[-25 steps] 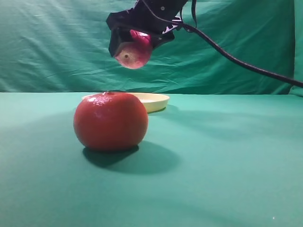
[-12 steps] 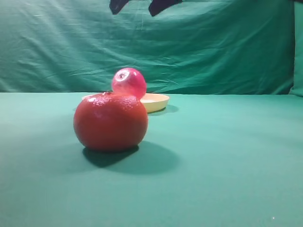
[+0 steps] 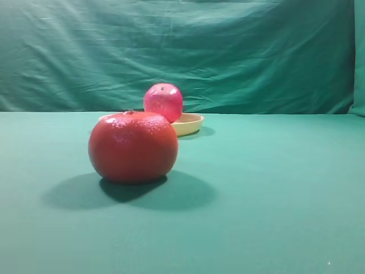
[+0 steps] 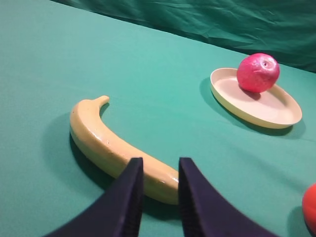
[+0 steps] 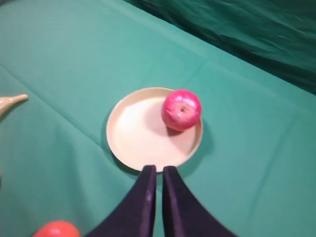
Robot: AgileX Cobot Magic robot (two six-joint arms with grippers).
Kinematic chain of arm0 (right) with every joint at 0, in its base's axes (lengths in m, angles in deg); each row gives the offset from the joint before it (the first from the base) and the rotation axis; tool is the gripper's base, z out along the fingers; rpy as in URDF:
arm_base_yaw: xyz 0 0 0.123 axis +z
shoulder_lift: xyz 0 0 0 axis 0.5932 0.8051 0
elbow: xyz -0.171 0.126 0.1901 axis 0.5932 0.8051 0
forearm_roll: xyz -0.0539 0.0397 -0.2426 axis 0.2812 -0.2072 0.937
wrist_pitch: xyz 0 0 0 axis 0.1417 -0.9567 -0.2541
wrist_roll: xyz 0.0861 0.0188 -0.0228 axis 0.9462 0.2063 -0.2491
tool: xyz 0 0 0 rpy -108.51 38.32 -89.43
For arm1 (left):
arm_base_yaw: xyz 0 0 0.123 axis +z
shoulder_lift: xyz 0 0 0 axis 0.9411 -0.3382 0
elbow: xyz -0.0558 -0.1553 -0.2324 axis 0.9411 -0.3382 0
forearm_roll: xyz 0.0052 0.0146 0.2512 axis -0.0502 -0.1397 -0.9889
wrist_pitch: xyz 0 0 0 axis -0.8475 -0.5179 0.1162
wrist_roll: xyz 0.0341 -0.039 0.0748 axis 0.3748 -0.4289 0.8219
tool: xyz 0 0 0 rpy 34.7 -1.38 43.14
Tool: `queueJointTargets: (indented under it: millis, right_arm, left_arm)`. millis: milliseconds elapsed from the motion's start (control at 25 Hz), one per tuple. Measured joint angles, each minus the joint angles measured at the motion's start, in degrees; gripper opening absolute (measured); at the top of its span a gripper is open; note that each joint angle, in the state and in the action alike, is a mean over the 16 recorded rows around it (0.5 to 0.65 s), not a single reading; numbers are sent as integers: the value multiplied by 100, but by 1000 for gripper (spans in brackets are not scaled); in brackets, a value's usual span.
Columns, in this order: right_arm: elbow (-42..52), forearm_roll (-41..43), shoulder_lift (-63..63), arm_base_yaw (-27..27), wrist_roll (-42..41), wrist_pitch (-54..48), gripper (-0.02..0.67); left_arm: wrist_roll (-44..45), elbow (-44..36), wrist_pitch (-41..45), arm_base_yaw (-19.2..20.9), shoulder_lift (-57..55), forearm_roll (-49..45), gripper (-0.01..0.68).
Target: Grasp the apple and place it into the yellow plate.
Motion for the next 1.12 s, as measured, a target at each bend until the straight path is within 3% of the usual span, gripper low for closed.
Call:
queueJointTargets:
  millis: [200,560,1120]
  right_arm:
    - [1013,417,-1304,-1,489,235,0]
    - [2900,526,-3662,-1,604,507,0]
    - [3907,770,-5080,-144,612,176,0]
  left_arm:
    - [0,0,0,0,0,0,157]
    - [0,0,0,0,0,0,157]
    - [0,0,0,0,0,0,157]
